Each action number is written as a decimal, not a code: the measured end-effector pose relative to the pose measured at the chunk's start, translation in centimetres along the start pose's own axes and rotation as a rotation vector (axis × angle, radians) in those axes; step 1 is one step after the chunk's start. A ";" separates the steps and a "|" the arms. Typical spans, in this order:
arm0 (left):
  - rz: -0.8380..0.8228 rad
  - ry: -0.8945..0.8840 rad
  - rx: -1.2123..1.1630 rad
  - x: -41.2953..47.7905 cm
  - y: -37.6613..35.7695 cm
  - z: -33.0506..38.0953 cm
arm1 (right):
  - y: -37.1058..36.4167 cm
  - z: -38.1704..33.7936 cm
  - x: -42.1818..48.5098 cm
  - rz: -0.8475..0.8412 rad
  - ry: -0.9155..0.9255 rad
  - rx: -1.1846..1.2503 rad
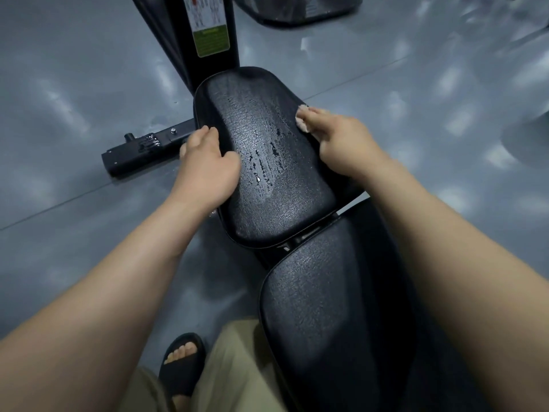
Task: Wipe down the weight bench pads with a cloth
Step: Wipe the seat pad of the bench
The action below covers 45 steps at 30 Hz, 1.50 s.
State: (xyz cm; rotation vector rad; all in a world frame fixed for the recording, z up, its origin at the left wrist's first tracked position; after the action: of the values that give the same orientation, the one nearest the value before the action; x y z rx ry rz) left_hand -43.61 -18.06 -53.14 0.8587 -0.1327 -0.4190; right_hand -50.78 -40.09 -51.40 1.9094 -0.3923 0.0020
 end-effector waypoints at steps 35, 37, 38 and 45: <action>-0.032 -0.002 -0.086 -1.3 -0.8 -1.3 | 1.5 1.5 -4.7 0.011 -0.064 -0.098; -0.039 0.005 -0.082 -1.2 -0.9 -1.3 | 1.1 1.6 -3.2 -0.005 -0.062 -0.098; -0.050 0.006 -0.077 -1.3 -1.1 -1.2 | 0.9 1.7 -2.2 -0.004 -0.074 -0.093; -0.064 0.009 -0.054 -1.1 -1.1 -1.0 | -0.7 -3.3 0.9 0.002 0.104 -0.058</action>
State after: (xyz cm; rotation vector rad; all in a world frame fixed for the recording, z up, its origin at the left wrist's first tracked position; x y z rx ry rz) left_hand -44.69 -17.55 -54.53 0.8133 -0.0854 -0.4770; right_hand -49.15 -37.12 -50.65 1.8427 -0.3206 0.0893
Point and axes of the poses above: each hand's wrist, its own x-axis towards the middle knuckle, its own y-axis out of the back of the hand, z = x × y, the point moved 10 cm from there along x, towards the middle knuckle, and after that the axes turned 2 degrees about -y, right-handed, at the moved point
